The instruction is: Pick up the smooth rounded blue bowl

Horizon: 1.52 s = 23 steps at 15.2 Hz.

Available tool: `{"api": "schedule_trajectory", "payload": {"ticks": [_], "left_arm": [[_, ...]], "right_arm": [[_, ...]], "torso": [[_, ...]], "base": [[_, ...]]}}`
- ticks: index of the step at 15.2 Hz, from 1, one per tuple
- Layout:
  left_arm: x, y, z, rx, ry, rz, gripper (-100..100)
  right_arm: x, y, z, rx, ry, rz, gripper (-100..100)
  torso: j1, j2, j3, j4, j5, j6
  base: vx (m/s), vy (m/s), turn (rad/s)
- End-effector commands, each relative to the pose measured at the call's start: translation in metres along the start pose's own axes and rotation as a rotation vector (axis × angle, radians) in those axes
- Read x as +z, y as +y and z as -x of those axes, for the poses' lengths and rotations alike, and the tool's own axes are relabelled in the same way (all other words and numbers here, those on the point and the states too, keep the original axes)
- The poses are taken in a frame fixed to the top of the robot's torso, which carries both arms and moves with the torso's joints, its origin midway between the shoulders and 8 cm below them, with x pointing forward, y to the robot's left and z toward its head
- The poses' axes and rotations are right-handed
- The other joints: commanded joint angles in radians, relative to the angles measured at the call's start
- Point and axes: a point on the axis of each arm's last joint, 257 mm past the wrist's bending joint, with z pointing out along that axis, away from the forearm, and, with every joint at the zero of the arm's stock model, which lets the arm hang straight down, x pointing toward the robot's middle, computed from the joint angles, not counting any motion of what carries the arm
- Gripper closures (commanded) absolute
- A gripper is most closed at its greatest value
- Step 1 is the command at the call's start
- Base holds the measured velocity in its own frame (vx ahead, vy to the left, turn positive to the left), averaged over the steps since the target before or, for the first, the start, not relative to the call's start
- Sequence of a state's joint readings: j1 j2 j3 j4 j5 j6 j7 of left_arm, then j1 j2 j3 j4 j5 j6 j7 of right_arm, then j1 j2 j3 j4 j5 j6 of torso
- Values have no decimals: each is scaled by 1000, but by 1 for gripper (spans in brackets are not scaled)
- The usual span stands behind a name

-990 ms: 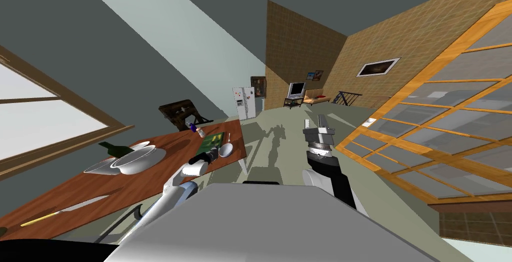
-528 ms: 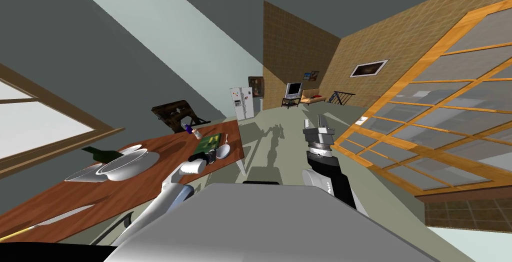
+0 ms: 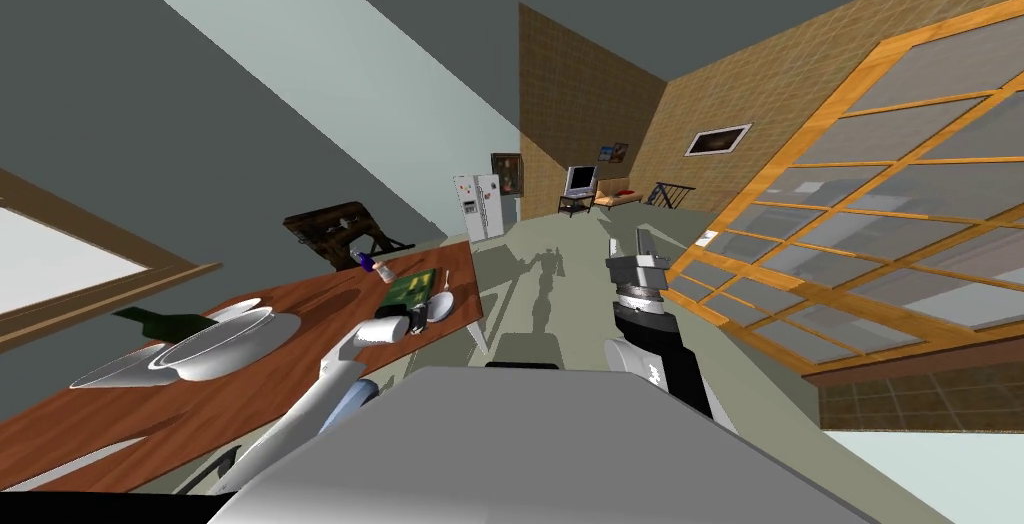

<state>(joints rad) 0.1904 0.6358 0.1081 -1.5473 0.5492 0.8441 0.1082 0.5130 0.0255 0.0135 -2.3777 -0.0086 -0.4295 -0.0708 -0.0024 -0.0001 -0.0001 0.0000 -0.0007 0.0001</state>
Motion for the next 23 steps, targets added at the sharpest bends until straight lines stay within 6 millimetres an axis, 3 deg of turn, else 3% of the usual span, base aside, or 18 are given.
{"api": "schedule_trajectory", "payload": {"ticks": [1, 12, 23], "left_arm": [[2, 10, 6, -13, -8, 50, -100], [-3, 46, 39, -97, -41, 270, -100], [-18, 73, 55, -166, -55, 442, -100]], "right_arm": [[0, 0, 0, 0, 0, 0, 0], [0, 0, 0, 0, 0, 0, 0], [0, 0, 0, 0, 0, 0, 0]], "torso": [[0, 0, 0, 0, 0, 0], [0, 0, 0, 0, 0, 0], [1, 0, 0, 0, 0, 0]], "base": [[16, -35, -85], [15, -29, -74], [15, -24, -62]]}}
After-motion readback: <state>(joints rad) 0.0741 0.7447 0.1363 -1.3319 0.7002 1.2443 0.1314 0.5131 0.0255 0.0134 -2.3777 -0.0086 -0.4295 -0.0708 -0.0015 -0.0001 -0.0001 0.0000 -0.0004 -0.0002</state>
